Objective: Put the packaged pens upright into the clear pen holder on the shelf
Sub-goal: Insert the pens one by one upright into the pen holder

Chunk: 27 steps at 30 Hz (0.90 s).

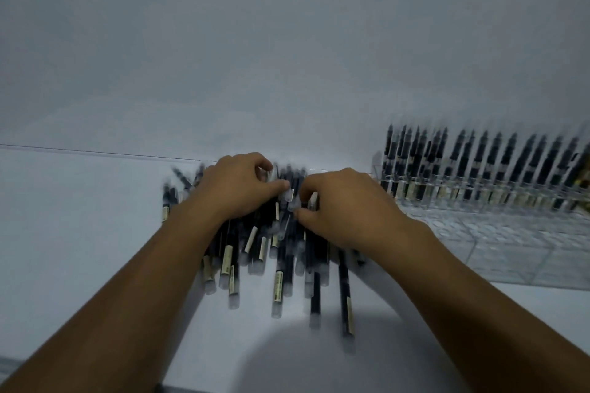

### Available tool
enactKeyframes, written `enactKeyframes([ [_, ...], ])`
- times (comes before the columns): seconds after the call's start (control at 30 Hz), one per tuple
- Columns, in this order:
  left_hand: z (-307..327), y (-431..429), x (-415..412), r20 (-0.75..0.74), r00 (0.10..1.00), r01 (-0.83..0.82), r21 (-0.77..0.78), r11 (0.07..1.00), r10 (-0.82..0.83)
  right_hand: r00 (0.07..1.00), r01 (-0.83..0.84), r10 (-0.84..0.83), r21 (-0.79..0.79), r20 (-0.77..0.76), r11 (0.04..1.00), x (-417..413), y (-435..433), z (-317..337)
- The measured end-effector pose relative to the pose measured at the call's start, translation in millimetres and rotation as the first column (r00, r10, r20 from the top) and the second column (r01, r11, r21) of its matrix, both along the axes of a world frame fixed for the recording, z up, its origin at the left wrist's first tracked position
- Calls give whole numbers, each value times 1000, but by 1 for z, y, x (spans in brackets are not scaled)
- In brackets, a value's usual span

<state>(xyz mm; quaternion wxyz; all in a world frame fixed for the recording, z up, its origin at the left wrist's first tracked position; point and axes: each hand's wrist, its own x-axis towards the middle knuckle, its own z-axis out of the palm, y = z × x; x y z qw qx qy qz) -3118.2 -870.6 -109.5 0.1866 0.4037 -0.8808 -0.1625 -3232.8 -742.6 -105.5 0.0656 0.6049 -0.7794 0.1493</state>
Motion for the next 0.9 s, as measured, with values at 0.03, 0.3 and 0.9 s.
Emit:
enactKeyframes([
  [0.03, 0, 1, 0, -18, 1000, 0, 13, 1000, 0, 1000, 5, -5, 0, 28, 1000, 0, 0, 1],
  [0.3, 2, 1, -4, -466, 885, 82, 106, 991, -23, 959, 36, 11, -160, 284, 986, -10, 9, 14],
  [0.9, -1, 9, -5, -5, 999, 32, -38, 999, -32, 809, 136, 172, -463, 562, 876, -17, 11, 16],
])
